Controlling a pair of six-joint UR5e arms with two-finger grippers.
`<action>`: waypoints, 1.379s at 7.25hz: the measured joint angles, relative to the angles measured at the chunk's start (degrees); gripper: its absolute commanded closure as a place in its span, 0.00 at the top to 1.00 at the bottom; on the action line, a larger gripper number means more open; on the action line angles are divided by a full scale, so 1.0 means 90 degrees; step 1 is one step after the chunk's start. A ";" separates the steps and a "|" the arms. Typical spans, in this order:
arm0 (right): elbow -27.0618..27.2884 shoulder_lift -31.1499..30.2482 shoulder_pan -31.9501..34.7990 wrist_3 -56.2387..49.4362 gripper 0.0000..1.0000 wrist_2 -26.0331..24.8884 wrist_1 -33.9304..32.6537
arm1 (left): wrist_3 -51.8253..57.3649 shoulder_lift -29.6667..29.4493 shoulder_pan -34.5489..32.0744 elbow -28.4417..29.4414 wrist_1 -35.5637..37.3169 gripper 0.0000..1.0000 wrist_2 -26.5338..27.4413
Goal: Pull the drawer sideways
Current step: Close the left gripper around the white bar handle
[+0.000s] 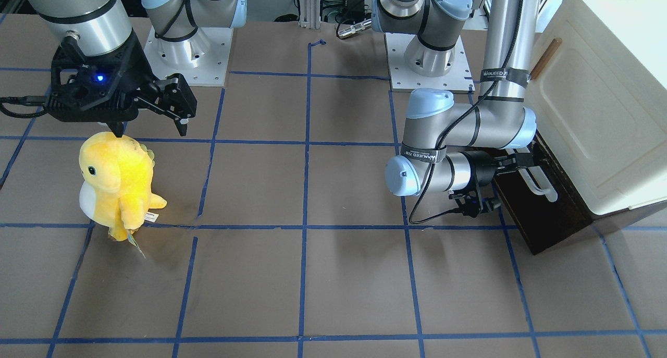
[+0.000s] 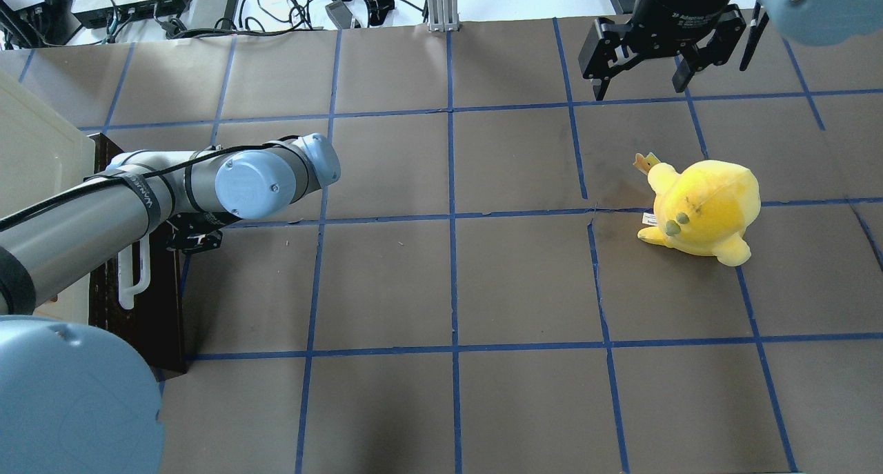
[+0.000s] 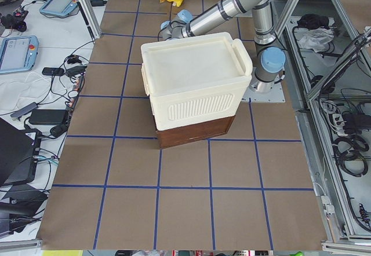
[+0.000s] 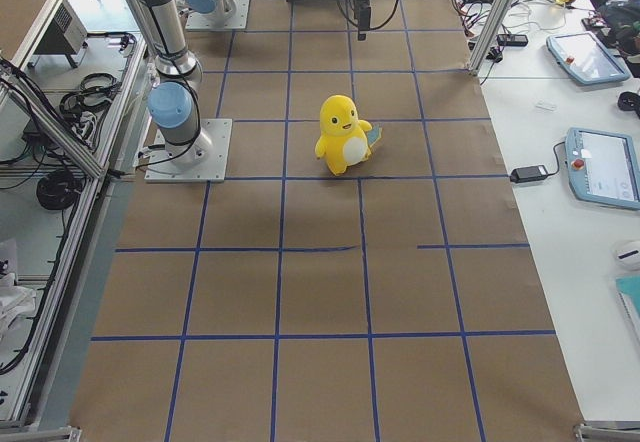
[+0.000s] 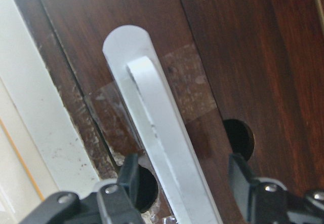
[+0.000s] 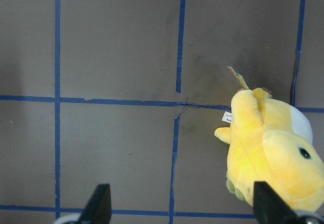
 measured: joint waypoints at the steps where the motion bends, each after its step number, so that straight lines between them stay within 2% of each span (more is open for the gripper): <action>1: 0.0000 0.0000 0.0000 0.0000 1.00 0.0000 0.0000 | -0.0002 -0.0006 -0.0011 0.0000 0.0002 0.67 -0.0022; 2: 0.0000 0.0000 0.0000 0.0000 1.00 0.0000 0.0000 | -0.0003 -0.0009 -0.0018 0.0003 0.0006 0.67 -0.0029; 3: 0.0000 0.0000 0.0000 0.0000 1.00 0.0000 0.0000 | -0.0003 -0.0010 -0.0021 0.0007 0.0009 0.59 -0.0034; 5: 0.0000 0.0000 0.0000 0.0000 1.00 0.0000 0.0000 | -0.0003 -0.0001 -0.0024 0.0006 0.0004 0.53 -0.0049; 9: 0.0000 0.0000 0.0000 0.0000 1.00 0.0000 0.0000 | -0.0001 -0.0001 -0.0024 0.0004 -0.0007 0.52 -0.0057; 10: 0.0000 0.0000 0.0000 0.0000 1.00 0.0000 0.0000 | 0.0003 -0.0002 -0.0024 0.0006 -0.0001 0.49 -0.0057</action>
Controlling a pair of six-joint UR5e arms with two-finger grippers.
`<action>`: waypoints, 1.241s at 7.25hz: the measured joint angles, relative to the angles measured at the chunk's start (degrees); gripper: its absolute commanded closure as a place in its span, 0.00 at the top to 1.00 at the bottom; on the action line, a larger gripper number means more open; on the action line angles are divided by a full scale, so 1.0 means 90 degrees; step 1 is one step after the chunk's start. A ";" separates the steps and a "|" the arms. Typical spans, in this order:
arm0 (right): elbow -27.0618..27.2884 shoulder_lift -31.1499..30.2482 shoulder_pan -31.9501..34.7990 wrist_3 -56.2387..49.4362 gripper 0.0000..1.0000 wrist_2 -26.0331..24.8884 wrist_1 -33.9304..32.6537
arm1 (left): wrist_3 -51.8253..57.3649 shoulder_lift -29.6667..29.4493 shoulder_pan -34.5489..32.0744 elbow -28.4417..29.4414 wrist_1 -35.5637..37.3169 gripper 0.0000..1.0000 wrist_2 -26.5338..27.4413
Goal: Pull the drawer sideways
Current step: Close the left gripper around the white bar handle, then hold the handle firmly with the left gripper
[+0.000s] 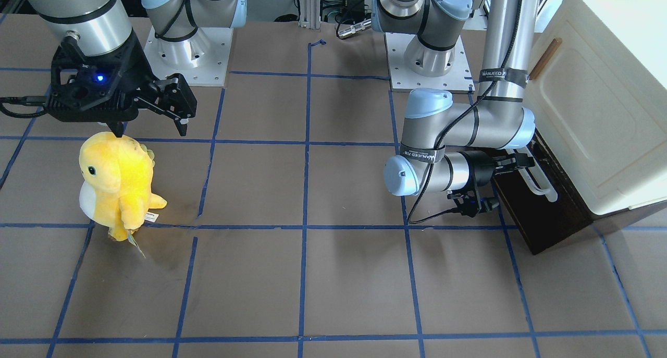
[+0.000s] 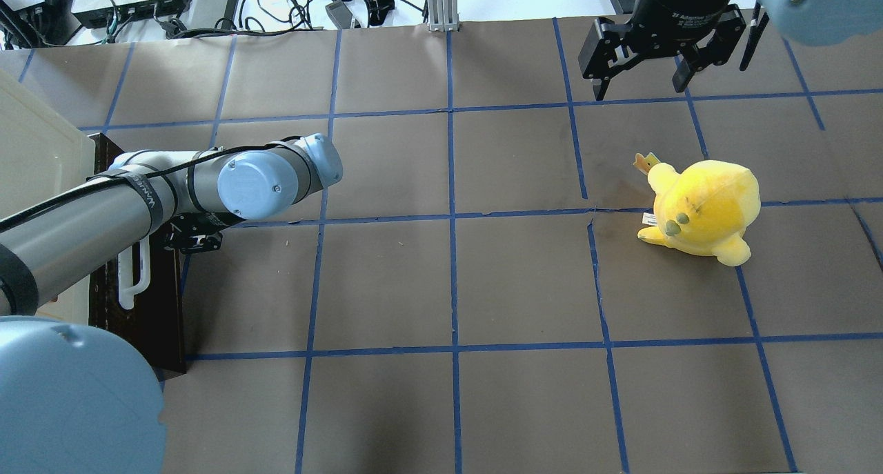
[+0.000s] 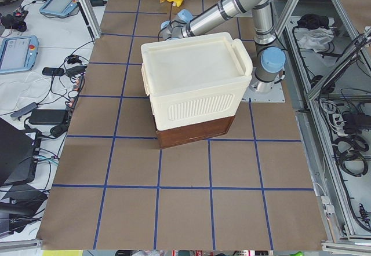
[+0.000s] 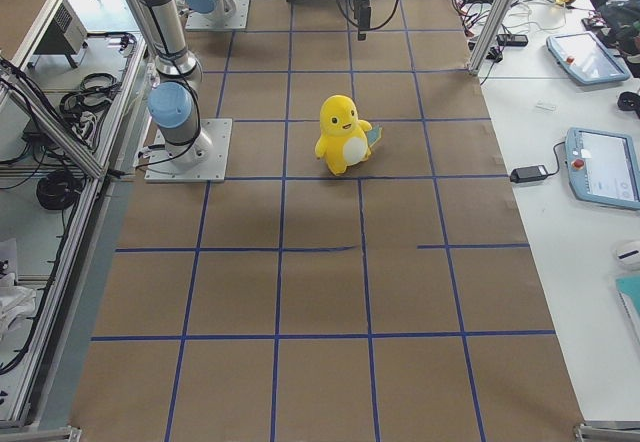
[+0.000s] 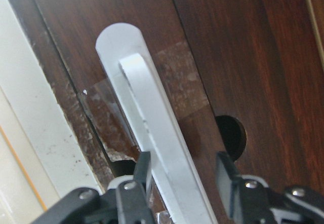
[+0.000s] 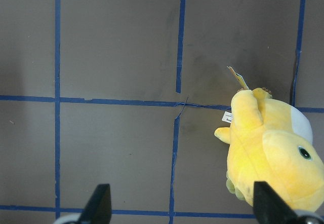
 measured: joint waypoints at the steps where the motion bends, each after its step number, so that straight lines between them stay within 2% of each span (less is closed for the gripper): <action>1: 0.0000 0.0000 0.0000 0.0000 1.00 0.0000 0.0000 | 0.0007 0.0000 0.0000 0.0002 0.0006 0.45 0.0000; 9: 0.0000 0.0000 0.0000 -0.0001 1.00 0.0000 0.0000 | 0.0081 0.0038 0.0000 0.0004 -0.0007 0.42 0.0063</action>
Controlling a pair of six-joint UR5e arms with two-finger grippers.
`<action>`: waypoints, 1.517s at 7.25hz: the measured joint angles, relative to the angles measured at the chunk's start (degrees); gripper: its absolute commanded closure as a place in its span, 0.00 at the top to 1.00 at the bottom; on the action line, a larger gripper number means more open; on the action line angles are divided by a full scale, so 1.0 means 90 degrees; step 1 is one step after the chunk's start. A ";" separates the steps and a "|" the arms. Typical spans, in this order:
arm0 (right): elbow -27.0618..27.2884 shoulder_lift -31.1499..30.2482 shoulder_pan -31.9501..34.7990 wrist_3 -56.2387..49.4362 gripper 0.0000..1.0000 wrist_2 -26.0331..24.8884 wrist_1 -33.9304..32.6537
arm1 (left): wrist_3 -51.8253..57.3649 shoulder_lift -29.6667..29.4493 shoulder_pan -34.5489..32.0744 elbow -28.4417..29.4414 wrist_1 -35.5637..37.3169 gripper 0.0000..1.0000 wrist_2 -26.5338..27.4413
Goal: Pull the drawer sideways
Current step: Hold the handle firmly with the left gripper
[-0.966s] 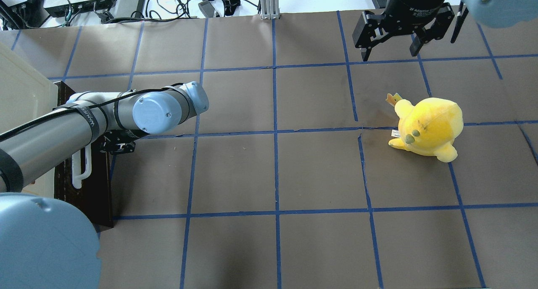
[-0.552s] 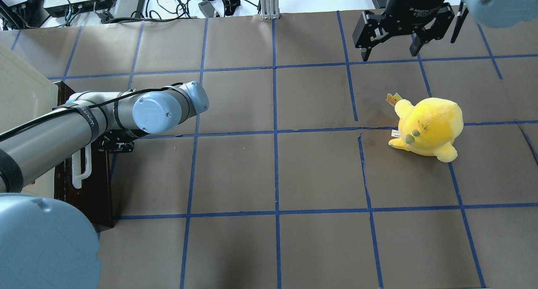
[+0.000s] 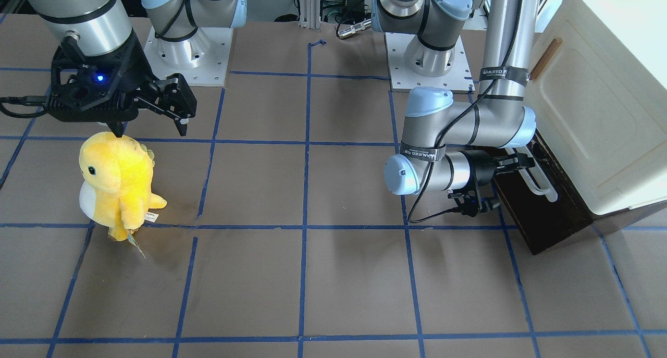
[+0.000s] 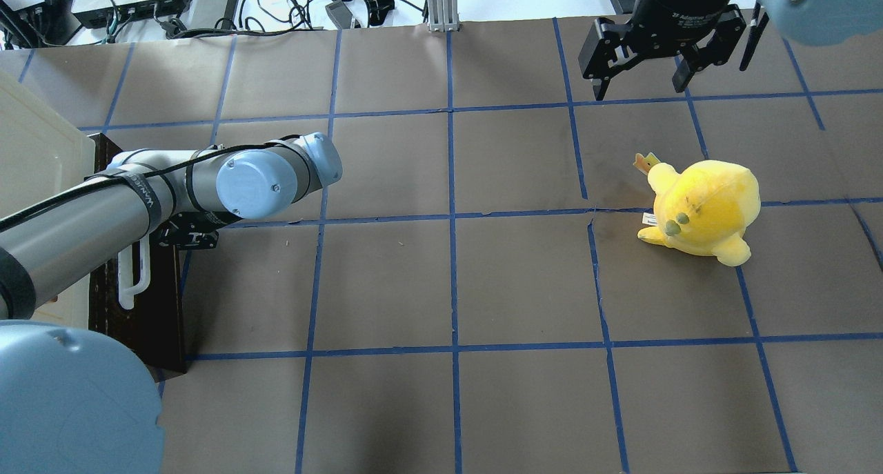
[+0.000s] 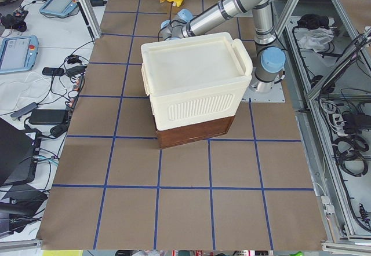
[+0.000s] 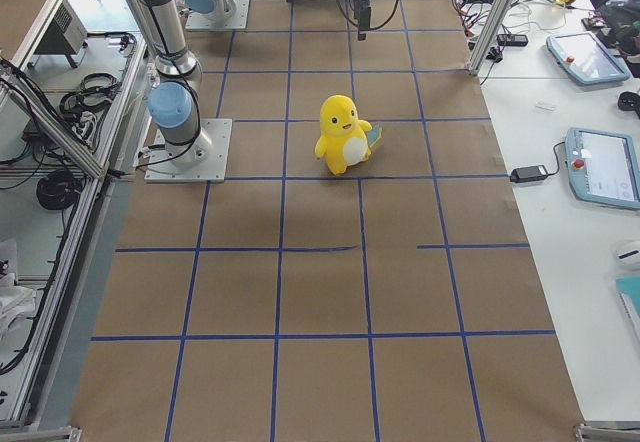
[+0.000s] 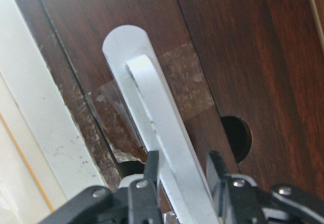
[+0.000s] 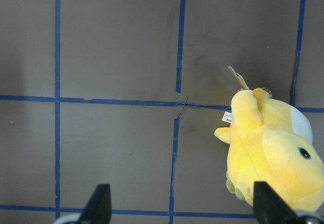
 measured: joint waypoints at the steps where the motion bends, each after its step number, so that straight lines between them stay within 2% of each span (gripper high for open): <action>1: 0.0000 0.0000 0.0000 0.0000 1.00 0.0000 0.0000 | 0.0000 0.0000 0.0000 0.0000 -0.0001 0.40 -0.0013; 4: 0.0000 0.0000 0.0000 0.0001 1.00 0.0000 0.0000 | 0.0000 0.0000 0.0000 0.0000 0.0005 0.33 -0.0032; 11: 0.0000 0.0000 0.0000 0.0001 1.00 0.0000 0.0000 | 0.0012 -0.0008 0.0000 0.0012 0.0056 0.30 -0.0045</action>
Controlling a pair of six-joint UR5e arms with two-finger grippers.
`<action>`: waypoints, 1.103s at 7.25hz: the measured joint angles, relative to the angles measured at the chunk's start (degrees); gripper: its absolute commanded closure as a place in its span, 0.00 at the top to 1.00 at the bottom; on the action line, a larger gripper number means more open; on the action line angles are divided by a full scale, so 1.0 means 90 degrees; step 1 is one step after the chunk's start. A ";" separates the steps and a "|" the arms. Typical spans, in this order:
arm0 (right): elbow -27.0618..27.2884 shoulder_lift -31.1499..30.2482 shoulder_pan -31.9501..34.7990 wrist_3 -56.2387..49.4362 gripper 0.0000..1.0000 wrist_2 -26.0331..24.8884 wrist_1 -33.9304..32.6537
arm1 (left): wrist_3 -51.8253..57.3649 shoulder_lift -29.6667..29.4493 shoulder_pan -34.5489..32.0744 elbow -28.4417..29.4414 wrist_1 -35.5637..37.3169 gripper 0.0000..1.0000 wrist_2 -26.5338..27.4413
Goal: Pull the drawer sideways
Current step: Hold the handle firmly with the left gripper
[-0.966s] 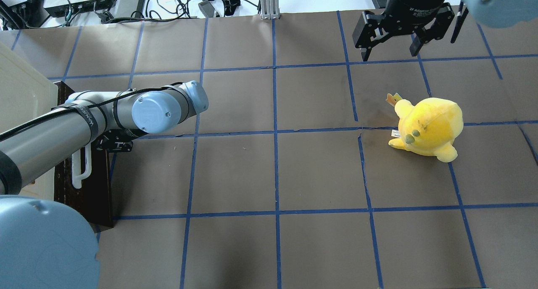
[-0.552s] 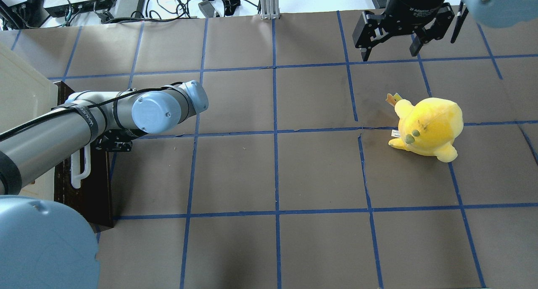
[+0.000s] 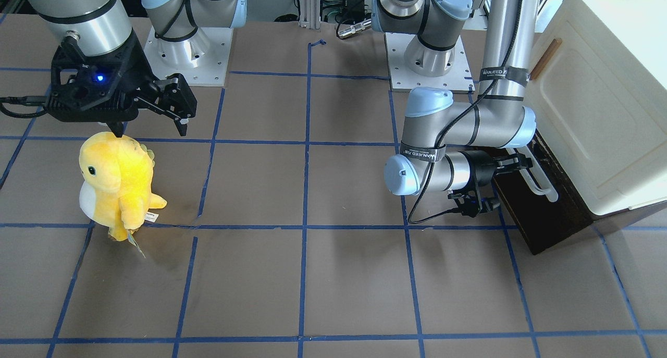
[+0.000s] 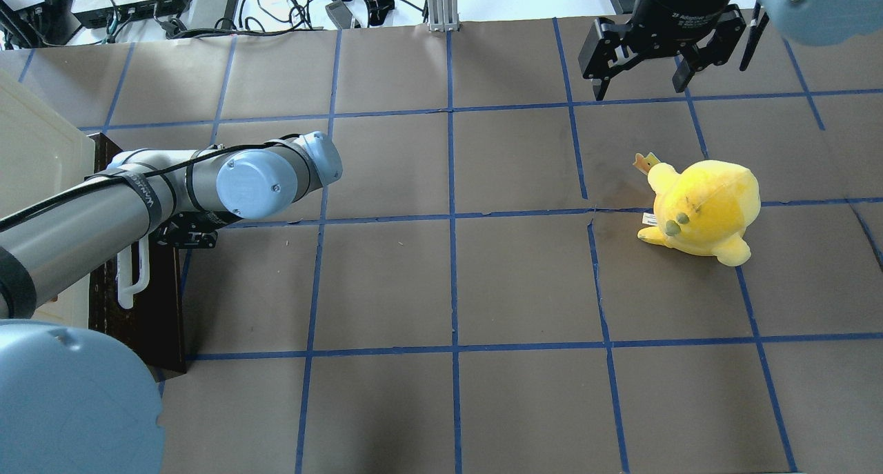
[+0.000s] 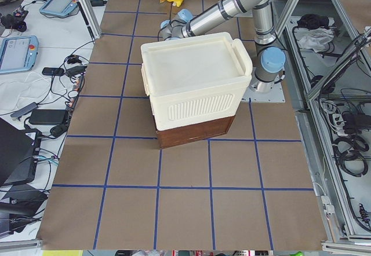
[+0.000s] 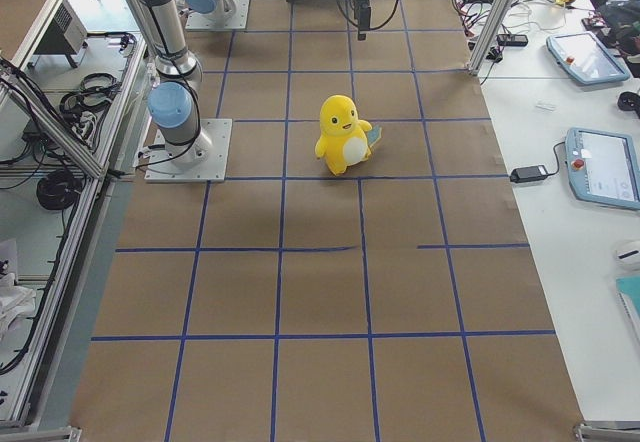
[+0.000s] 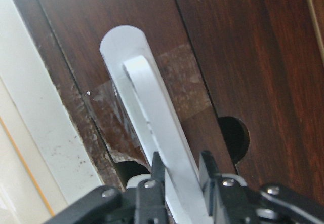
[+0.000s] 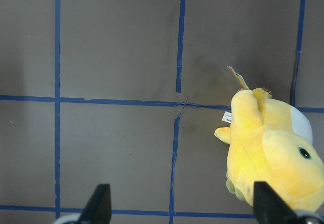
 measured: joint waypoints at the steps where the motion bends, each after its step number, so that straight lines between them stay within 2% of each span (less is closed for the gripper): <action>1: 0.0000 0.0000 0.0000 0.0000 1.00 0.0000 0.0000 | 0.0004 0.0003 0.0000 0.0003 0.0001 0.29 -0.0001; 8: 0.0000 0.0000 0.0000 0.0000 1.00 0.0000 0.0000 | 0.0008 -0.0043 -0.0115 0.0153 -0.0028 0.28 -0.0127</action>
